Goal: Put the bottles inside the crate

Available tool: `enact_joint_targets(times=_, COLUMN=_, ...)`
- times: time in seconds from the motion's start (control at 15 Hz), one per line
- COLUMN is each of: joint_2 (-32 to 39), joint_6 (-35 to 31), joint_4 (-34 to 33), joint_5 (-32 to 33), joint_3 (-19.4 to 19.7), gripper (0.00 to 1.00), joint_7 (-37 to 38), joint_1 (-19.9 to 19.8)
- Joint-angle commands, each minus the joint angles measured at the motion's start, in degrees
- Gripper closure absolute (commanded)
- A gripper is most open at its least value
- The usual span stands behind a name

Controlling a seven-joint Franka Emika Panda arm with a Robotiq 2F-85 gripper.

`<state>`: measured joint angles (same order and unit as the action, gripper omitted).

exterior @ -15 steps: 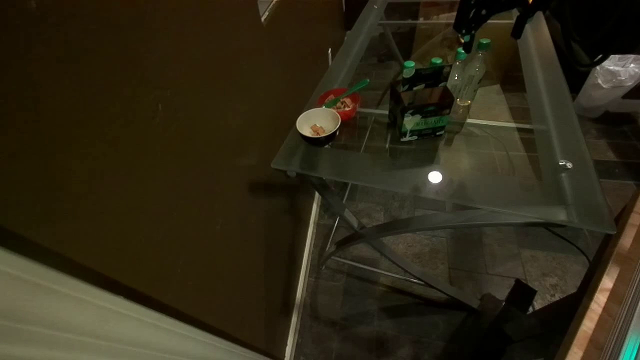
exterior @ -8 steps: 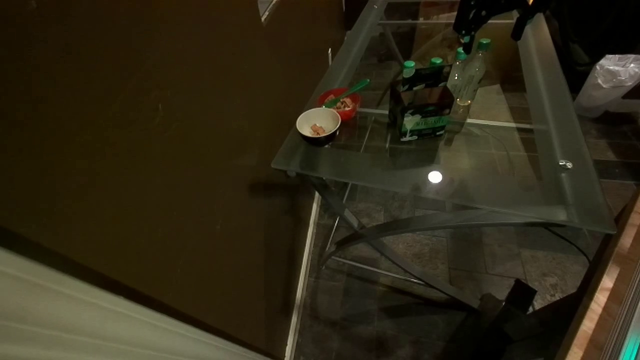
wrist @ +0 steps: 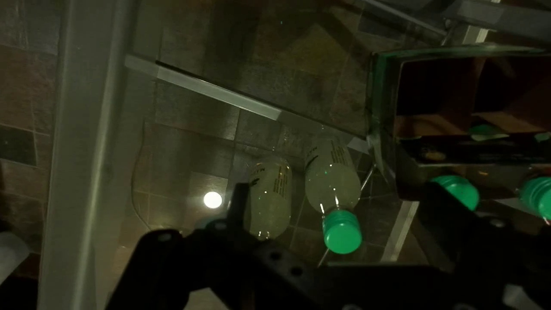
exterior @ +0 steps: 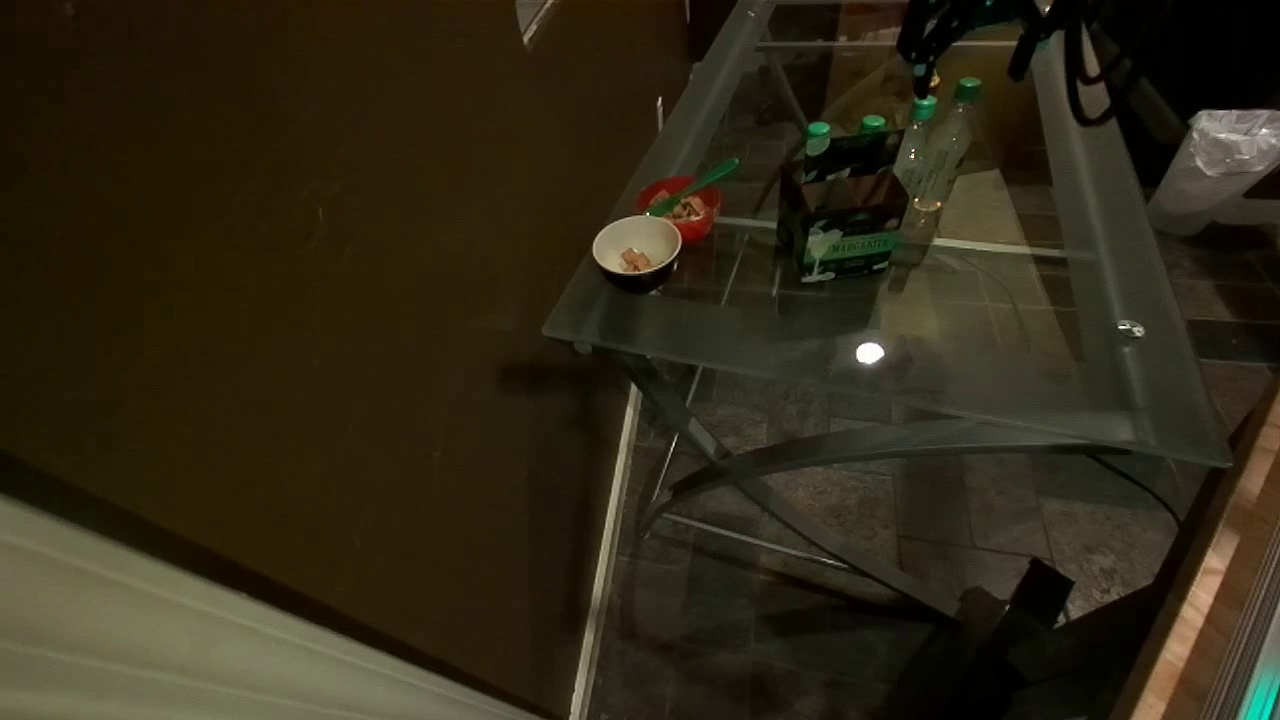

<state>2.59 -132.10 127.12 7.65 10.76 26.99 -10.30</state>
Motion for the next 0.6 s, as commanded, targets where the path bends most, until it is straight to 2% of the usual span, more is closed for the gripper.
enact_joint_targets(times=0.0, joint_2=3.93, joint_6=-2.44, joint_4=-3.25, joint_5=-2.45, joint_3=0.5, gripper=0.0, joint_7=1.17, joint_1=-0.05)
enact_joint_targets(times=0.2, joint_2=6.2, joint_6=-4.2, joint_4=-4.89, joint_5=-1.71, joint_3=1.04, gripper=0.02, joint_7=2.82, joint_1=0.27)
enact_joint_targets(times=0.47, joint_2=8.57, joint_6=-4.05, joint_4=-6.52, joint_5=-1.5, joint_3=1.58, gripper=0.39, joint_7=4.2, joint_1=0.64)
enact_joint_targets(times=0.53, joint_2=9.13, joint_6=-4.2, joint_4=-6.77, joint_5=-1.74, joint_3=1.66, gripper=0.45, joint_7=4.31, joint_1=0.66)
